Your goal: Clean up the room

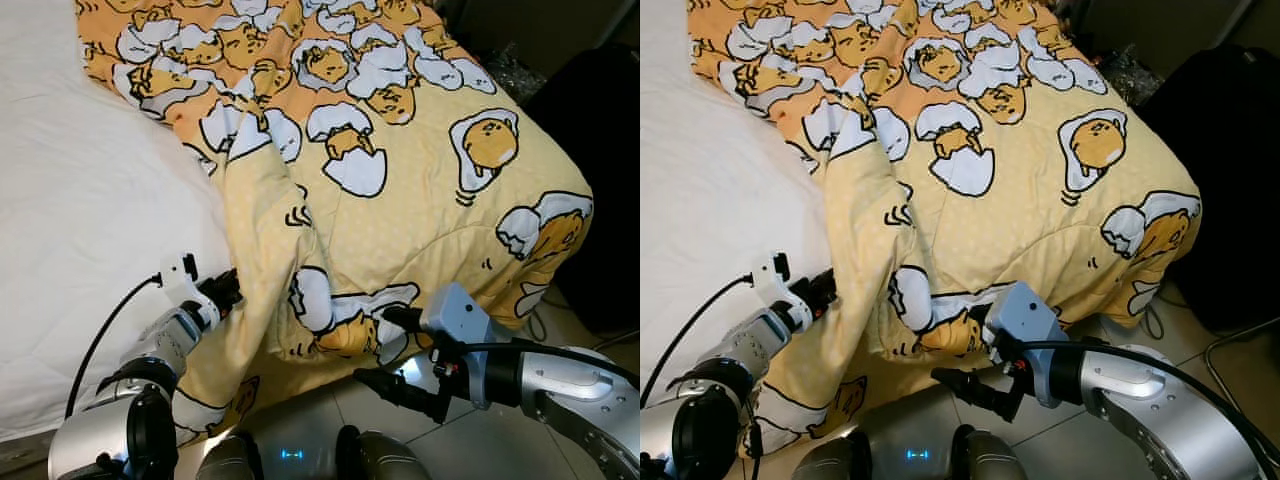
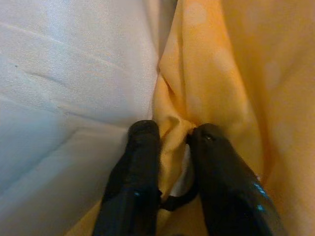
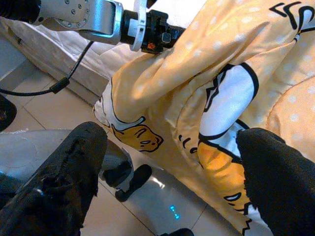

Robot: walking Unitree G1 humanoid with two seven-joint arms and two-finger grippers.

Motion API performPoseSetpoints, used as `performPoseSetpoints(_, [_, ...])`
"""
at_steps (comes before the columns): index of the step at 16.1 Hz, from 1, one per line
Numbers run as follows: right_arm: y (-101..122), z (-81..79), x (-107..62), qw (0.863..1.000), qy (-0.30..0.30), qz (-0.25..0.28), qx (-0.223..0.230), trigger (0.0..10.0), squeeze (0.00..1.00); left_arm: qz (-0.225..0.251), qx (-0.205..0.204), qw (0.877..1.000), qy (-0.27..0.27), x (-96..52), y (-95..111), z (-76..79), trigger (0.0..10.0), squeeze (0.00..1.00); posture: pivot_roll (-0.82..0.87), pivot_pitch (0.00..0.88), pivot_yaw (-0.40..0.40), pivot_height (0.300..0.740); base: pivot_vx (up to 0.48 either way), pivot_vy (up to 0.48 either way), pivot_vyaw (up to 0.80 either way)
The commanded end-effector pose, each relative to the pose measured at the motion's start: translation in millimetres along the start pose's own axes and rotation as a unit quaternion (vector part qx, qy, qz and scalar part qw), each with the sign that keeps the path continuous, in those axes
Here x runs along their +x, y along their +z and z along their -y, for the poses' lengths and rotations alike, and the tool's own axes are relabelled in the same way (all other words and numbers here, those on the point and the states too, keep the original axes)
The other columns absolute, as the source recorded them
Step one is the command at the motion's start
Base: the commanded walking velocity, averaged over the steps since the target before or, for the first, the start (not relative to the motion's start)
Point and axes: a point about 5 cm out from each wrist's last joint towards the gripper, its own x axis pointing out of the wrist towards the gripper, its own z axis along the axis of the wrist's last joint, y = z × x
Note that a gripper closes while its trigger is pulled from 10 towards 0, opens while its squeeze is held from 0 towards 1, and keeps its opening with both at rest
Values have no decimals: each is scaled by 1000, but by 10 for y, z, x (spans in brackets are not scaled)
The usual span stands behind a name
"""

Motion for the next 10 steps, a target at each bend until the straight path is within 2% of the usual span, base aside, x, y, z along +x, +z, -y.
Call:
performPoseSetpoints(1, [-2, -5, 1, 1000, 2, 1, 0, 10000, 0, -24, -10, 1000, -7, -2, -134, 17, 0, 0, -341, 209, -58, 740, 0, 0, 0])
performPoseSetpoints(9, [-2, -5, 1, 1000, 2, 1, 0, 10000, 0, -24, -10, 1000, -7, -2, -134, 17, 0, 0, -341, 209, -58, 740, 0, 0, 0])
performPoseSetpoints(10, [2, -3, 5, 1000, 1, 2, 0, 10000, 0, -22, -29, 999, -28, -5, -148, 38, 0, 0, -341, 209, -56, 740, 0, 0, 0])
